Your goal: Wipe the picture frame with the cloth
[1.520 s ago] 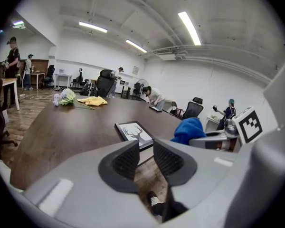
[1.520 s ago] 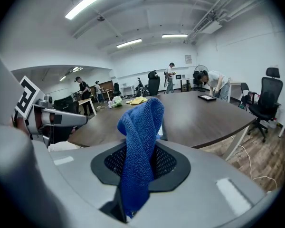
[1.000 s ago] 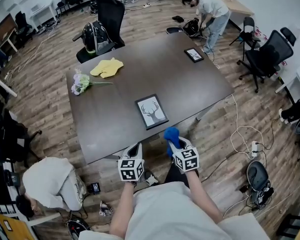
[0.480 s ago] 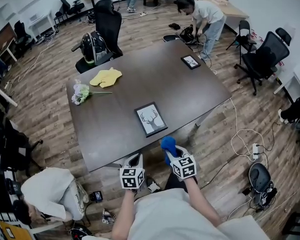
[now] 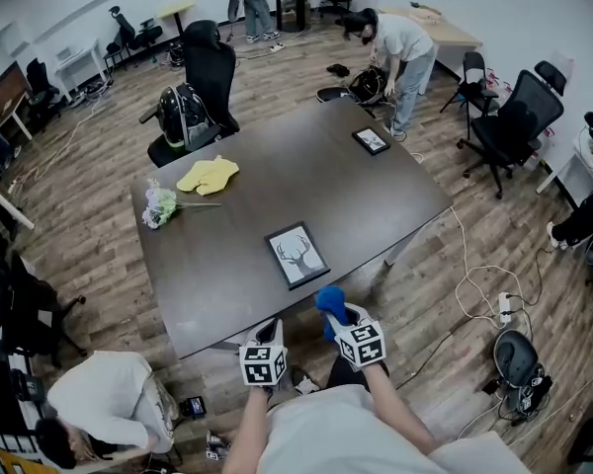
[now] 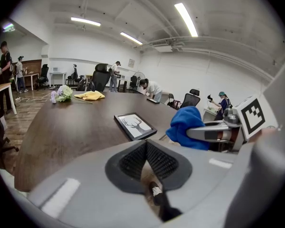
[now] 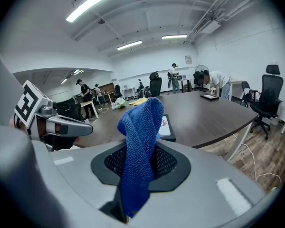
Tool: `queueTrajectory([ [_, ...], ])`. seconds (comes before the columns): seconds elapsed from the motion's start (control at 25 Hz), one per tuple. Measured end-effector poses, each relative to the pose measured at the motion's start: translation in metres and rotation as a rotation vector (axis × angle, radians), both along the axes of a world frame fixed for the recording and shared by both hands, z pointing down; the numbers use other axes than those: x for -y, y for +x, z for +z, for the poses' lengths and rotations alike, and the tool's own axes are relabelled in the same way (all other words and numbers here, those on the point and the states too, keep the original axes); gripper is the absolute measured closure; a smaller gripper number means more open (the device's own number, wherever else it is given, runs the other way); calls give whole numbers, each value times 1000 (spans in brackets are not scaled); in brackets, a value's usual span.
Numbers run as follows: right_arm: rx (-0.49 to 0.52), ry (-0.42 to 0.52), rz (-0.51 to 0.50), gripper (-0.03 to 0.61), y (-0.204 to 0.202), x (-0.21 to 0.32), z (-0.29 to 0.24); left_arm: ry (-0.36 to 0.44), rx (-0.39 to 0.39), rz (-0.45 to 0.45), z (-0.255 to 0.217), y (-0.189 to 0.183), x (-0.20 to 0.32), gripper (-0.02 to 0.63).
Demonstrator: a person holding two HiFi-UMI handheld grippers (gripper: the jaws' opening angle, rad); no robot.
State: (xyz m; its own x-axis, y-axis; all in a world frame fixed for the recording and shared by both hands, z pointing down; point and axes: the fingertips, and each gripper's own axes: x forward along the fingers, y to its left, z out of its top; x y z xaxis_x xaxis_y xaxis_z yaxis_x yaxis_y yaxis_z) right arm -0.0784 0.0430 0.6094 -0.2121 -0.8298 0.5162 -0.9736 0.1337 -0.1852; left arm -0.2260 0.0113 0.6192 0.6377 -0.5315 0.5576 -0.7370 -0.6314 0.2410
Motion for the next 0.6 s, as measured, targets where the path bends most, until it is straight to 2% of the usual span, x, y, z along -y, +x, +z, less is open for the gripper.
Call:
queueTrajectory([
  [0.6, -16, 4, -2, 489, -1, 7, -2, 3, -5, 0, 1, 2, 8, 561],
])
